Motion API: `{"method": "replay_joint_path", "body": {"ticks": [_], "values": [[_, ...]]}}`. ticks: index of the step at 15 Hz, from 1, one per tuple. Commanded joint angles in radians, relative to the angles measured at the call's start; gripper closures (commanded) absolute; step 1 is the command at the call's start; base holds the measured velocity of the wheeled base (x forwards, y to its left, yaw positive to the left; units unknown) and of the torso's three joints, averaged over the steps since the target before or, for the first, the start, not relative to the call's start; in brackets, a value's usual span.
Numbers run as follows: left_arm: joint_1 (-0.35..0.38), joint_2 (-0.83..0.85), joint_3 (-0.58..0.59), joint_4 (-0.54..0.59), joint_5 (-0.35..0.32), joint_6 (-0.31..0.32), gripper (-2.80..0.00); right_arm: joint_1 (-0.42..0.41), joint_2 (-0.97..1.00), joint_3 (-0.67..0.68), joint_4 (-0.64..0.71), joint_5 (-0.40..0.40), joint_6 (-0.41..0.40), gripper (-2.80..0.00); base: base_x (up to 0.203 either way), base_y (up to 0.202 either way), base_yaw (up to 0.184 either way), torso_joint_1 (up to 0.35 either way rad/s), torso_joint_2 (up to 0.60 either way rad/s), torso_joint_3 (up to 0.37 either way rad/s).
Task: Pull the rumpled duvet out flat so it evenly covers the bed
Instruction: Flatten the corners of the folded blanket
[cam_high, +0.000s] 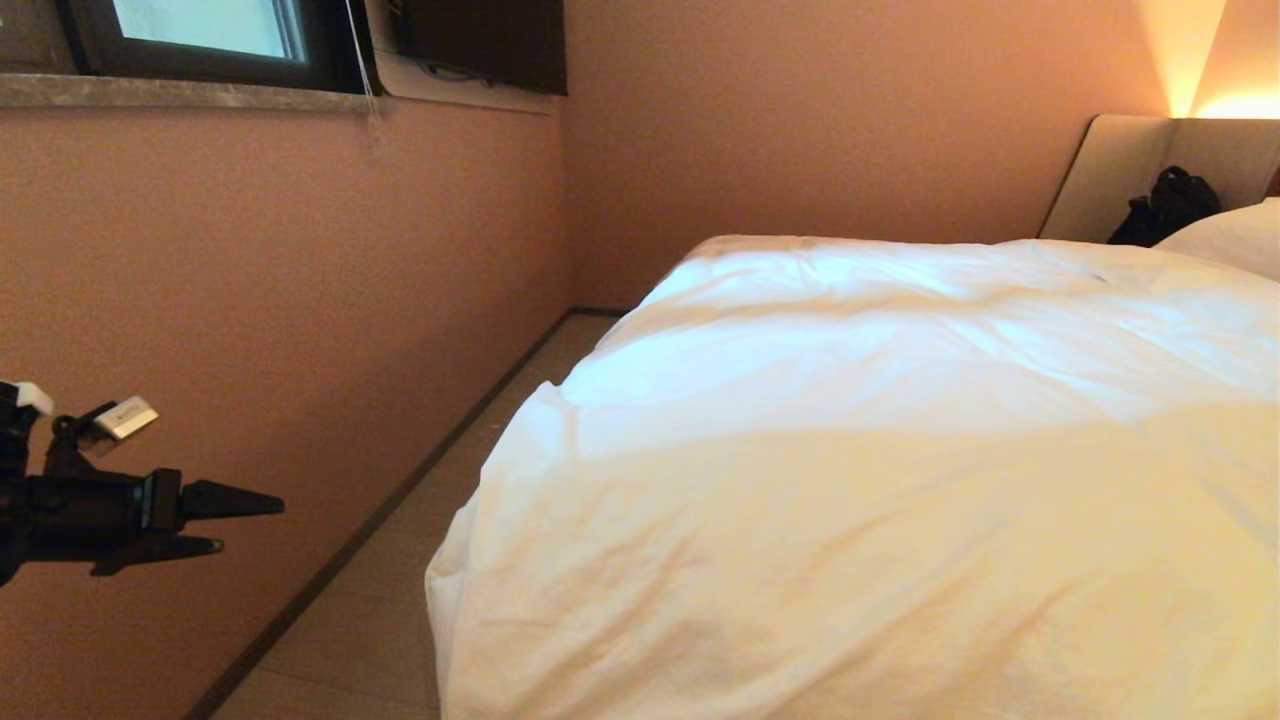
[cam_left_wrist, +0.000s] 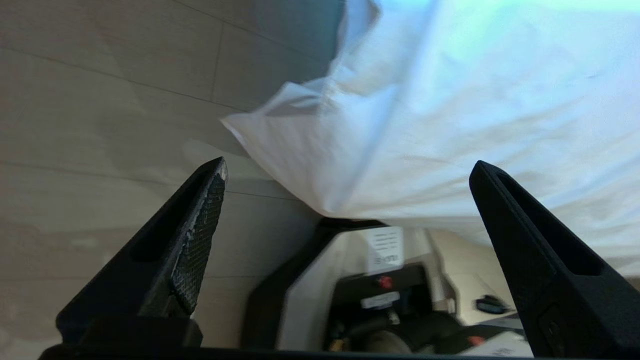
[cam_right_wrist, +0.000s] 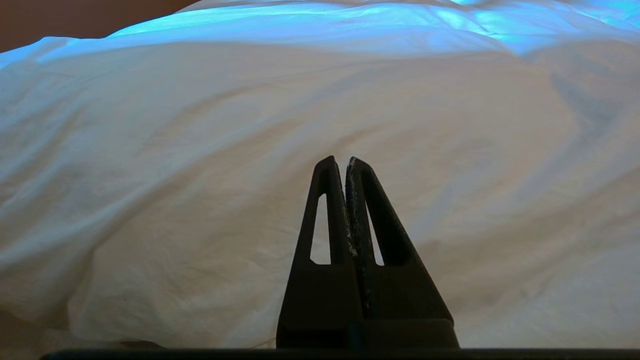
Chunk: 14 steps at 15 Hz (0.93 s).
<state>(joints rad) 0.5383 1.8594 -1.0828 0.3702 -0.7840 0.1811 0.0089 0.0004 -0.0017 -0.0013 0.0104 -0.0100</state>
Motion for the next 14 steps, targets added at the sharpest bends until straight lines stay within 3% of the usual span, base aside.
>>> {"method": "replay_joint_path", "body": {"ticks": [1, 2, 5, 9, 14], "values": [[-0.001, 0.118, -0.071, 0.006, -0.005, 0.007, -2.80, 0.000, 0.000, 0.000, 0.000, 0.000, -0.001, 0.00, 0.000, 0.000, 0.000, 0.000, 0.00, 0.000], [-0.001, 0.127, -0.091, 0.010, -0.005, 0.009, 0.00, 0.000, 0.000, 0.000, 0.000, 0.000, -0.001, 0.00, 0.000, 0.000, 0.000, 0.000, 0.00, 0.000], [-0.003, 0.202, -0.184, 0.024, -0.002, 0.023, 0.00, 0.000, 0.000, 0.000, 0.000, 0.000, -0.001, 0.00, 0.000, 0.000, 0.000, 0.000, 0.00, 0.000], [-0.042, 0.306, -0.220, 0.027, -0.003, 0.114, 0.00, 0.000, 0.000, 0.000, 0.000, 0.000, -0.001, 0.00, 0.000, 0.000, 0.000, 0.000, 0.00, 0.000], [-0.113, 0.388, -0.347, 0.103, 0.005, 0.118, 0.00, 0.000, 0.000, 0.000, 0.000, 0.000, -0.001, 0.00, 0.000, 0.000, 0.000, 0.000, 0.00, 0.000]]}}
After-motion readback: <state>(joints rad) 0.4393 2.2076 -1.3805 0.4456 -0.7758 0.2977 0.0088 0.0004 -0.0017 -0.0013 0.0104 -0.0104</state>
